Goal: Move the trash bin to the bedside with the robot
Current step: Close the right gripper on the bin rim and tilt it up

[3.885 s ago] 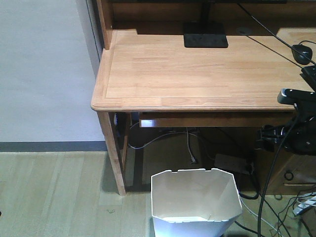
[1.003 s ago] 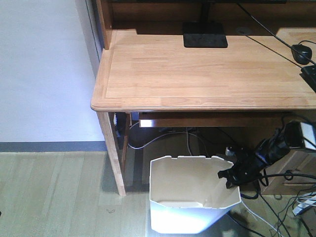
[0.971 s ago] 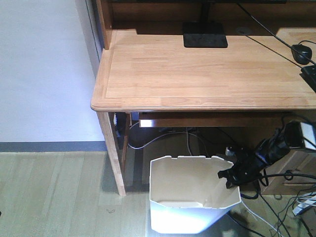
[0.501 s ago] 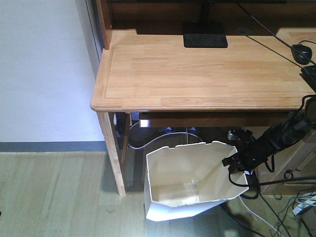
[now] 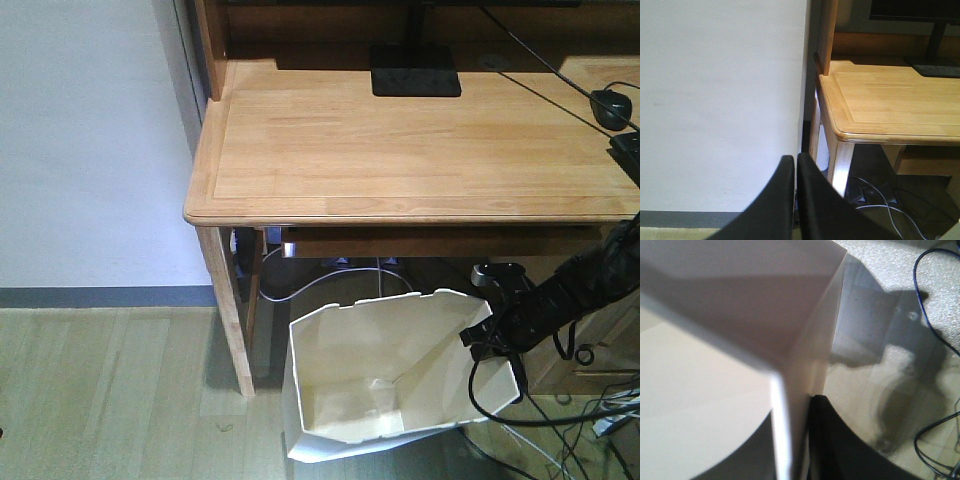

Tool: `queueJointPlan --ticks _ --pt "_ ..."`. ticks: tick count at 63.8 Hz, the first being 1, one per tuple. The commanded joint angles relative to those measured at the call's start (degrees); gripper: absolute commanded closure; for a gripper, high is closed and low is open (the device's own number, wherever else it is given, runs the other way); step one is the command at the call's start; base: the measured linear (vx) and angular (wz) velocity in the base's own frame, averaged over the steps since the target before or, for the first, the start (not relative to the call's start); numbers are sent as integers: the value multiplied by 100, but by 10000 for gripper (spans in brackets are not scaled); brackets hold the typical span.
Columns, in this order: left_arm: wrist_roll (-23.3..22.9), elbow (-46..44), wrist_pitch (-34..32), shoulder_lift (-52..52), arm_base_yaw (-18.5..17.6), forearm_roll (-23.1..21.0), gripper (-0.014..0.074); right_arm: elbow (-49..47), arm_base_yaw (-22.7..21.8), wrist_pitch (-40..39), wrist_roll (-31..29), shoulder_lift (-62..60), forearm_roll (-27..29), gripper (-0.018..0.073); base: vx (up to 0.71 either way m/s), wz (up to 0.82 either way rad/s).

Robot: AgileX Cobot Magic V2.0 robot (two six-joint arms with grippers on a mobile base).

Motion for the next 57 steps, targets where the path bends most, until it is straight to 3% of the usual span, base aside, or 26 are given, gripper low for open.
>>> queueJointPlan --ticks 1,17,57 --pt "-35 67 -395 -83 -1 -24 602 291 -18 778 -505 -669 815 564 0 0" --pt "-35 67 -395 -83 -1 -24 602 969 -1 765 -1328 -914 1840 564 0 0" --pt "-35 67 -395 -83 -1 -24 602 969 -7 921 -1334 -907 1721 564 0 0"
